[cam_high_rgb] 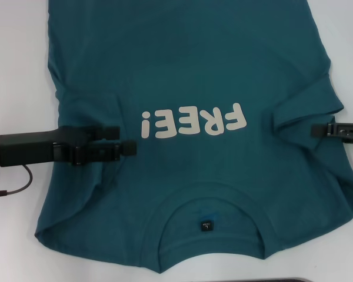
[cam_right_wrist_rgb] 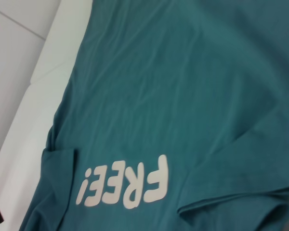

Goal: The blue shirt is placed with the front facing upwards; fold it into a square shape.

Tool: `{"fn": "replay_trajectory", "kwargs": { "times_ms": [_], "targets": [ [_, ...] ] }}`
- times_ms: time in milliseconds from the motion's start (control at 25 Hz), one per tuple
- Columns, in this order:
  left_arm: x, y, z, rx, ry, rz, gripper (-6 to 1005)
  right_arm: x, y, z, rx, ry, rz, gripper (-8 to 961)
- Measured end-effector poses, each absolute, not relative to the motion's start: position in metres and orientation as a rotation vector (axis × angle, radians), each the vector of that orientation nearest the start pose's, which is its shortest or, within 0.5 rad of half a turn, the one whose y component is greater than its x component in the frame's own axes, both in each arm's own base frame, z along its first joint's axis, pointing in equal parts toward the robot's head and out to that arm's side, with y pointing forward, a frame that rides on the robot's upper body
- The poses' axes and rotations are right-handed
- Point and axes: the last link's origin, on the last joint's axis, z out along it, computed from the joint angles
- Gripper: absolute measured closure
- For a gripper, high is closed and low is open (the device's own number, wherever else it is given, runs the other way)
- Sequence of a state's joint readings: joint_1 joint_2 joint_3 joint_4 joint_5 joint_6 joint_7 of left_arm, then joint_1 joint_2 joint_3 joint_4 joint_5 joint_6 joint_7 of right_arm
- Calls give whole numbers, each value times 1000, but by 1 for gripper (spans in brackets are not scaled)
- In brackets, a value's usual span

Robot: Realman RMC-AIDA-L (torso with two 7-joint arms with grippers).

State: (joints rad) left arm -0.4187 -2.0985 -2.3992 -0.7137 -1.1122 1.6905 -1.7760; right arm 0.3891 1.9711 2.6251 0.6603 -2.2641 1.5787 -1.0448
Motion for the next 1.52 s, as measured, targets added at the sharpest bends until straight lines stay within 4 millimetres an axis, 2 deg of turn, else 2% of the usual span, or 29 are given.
{"fn": "replay_trajectory", "kwargs": {
  "times_ms": [400,1000,1440,1520],
  "targets": [
    [-273,286,-9,-2745,-1252,-763,125,359,280,62,-2205,1772,545,228],
    [-273,288,-9,-2748,-1248,-761,124,356,284,54,-2235,1770,502,319],
    [-273,289,-9,-2742,-1245,-756,124,351,285,47,-2299,1758,448,781],
    [-273,289,-9,-2742,-1245,-756,125,348,286,44,-2327,1754,430,838]
  ]
}}
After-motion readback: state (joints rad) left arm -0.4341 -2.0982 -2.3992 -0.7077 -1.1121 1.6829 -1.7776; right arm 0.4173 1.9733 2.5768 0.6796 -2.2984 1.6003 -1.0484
